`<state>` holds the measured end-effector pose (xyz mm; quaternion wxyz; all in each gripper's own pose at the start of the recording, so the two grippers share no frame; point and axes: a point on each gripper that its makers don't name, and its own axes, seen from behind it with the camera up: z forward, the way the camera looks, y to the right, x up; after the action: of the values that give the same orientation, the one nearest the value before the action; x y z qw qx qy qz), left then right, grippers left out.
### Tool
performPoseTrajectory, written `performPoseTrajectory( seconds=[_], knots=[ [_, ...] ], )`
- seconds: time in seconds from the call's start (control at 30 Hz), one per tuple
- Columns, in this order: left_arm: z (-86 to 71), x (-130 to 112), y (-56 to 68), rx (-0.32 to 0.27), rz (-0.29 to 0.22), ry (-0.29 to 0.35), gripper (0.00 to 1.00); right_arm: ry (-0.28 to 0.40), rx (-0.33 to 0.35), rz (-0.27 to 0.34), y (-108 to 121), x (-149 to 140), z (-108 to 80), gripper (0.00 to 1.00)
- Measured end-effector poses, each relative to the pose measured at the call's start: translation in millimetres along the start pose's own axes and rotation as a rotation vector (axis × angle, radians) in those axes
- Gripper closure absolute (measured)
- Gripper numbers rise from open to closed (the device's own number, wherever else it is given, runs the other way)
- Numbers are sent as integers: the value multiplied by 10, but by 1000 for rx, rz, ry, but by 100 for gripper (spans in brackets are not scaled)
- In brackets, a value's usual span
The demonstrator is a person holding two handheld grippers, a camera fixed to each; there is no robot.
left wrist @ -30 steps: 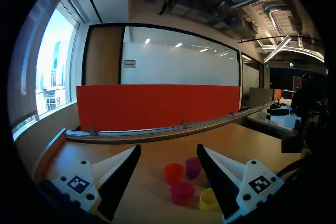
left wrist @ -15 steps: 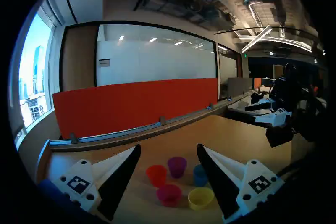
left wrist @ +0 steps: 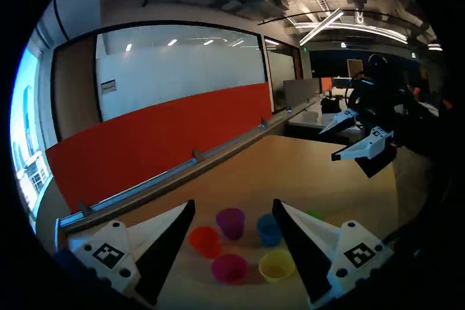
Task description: Pour water
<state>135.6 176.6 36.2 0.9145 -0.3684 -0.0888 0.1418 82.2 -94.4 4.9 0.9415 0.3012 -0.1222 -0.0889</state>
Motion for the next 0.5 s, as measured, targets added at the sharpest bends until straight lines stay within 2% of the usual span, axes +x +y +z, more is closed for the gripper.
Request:
performPoseTrajectory(
  seconds=[0.27,0.5],
  knots=[
    [212,-153,-25,-56,2,-59,1,-37,33,-3,-76,-140,99,0],
    [355,-363,16,-108,36,-127,1,-82,61,9,-159,-363,167,0]
  ],
)
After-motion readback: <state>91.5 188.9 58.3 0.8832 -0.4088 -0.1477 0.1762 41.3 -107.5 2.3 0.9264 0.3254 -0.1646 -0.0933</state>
